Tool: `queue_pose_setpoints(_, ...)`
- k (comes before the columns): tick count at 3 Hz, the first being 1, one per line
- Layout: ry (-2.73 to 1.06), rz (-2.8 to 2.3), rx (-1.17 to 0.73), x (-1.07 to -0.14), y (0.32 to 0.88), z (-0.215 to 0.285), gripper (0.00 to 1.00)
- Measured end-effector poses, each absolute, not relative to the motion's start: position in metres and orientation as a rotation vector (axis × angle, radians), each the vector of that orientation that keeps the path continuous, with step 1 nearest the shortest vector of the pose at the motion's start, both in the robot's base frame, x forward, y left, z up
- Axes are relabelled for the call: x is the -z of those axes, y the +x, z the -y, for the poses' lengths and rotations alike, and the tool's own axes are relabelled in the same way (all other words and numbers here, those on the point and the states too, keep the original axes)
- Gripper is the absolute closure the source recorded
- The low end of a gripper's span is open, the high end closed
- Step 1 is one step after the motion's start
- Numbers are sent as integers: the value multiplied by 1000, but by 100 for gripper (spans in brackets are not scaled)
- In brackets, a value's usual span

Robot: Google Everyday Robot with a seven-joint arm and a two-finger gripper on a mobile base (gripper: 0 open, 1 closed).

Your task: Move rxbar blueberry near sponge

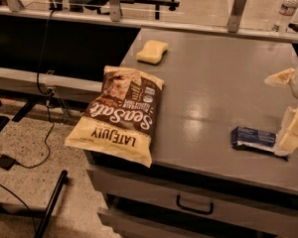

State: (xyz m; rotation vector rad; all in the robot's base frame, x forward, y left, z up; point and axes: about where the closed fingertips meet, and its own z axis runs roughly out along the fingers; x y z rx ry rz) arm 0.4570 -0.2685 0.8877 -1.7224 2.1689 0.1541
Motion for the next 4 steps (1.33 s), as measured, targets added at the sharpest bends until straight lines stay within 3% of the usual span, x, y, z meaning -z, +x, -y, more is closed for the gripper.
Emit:
queue_pose_setpoints(2,-1737,-2177,-231,-842,442,284,3)
queue_pose_setpoints(3,-1724,-2193,-229,-832,440,290,34)
queue_pose_setpoints(4,-1715,-2192,-236,-831,440,292,57)
